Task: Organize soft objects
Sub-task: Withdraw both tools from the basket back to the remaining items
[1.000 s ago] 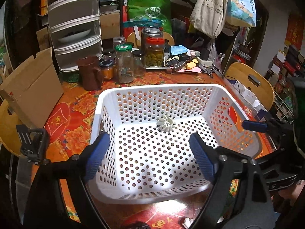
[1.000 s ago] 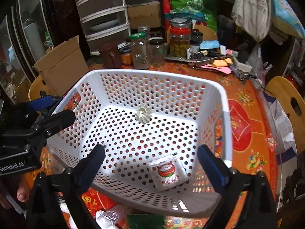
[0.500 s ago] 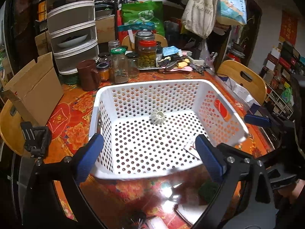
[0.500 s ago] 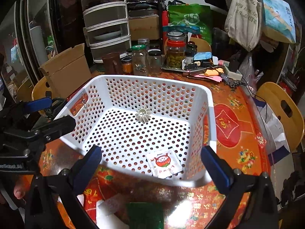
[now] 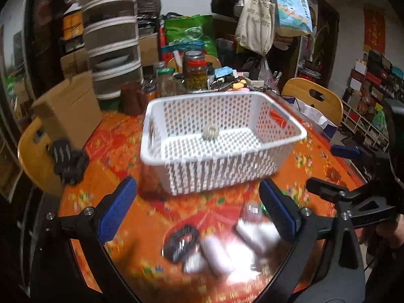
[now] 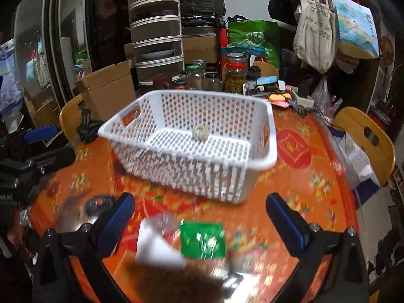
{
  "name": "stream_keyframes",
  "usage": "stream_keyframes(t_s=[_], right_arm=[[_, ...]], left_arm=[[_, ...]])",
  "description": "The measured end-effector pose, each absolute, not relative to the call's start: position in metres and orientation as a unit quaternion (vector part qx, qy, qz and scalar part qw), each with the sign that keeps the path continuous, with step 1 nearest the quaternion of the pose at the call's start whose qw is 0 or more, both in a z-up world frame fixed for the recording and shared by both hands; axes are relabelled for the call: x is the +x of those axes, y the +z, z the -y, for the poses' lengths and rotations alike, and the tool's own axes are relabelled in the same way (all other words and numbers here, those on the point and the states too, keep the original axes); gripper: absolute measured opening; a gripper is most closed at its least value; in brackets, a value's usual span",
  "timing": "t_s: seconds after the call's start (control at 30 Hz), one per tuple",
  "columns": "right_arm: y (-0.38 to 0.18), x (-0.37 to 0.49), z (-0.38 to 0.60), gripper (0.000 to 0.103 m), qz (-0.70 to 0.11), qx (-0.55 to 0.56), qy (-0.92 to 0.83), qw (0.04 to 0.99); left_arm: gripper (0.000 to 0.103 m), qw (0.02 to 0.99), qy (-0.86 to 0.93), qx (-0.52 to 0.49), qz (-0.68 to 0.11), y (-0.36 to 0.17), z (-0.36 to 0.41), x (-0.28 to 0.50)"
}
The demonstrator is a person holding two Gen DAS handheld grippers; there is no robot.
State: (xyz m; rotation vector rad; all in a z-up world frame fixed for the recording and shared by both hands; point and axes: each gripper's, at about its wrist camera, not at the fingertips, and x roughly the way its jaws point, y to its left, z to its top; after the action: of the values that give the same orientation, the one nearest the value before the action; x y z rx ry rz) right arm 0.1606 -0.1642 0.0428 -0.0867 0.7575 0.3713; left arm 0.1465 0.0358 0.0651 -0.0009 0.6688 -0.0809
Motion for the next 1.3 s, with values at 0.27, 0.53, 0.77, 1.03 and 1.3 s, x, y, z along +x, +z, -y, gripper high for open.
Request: stream_keyframes(t_s=[0.27, 0.53, 0.77, 1.03, 1.3], right_arm=[[-0.026, 0.107, 0.167, 0.103, -0.409, 0.01, 0.208, 0.889], [-0.052, 0.09, 0.148, 0.096, -0.42, 0.017, 0.225, 0.879], [-0.061, 0.104, 0.138, 0.093, -0.43, 0.01, 0.222, 0.875], [-0.067, 0.119, 0.119, 0.081, -0.436, -0.015, 0.222, 0.872], [-0.073, 0.126, 0.11, 0.077, -0.445, -0.032, 0.214, 0.869]], left_arm=[[0.097, 0.93, -0.007, -0.053, -0.364, -0.013, -0.065, 0.096], [0.094, 0.913, 0.0, -0.066, -0.402, -0.065, -0.074, 0.093], [0.088, 0.91, -0.004, -0.065, -0.41, -0.078, -0.073, 0.106], [0.077, 0.91, -0.003, -0.057, -0.411, -0.083, -0.07, 0.112], [0.063, 0.91, -0.013, -0.045, -0.413, -0.087, -0.062, 0.116]])
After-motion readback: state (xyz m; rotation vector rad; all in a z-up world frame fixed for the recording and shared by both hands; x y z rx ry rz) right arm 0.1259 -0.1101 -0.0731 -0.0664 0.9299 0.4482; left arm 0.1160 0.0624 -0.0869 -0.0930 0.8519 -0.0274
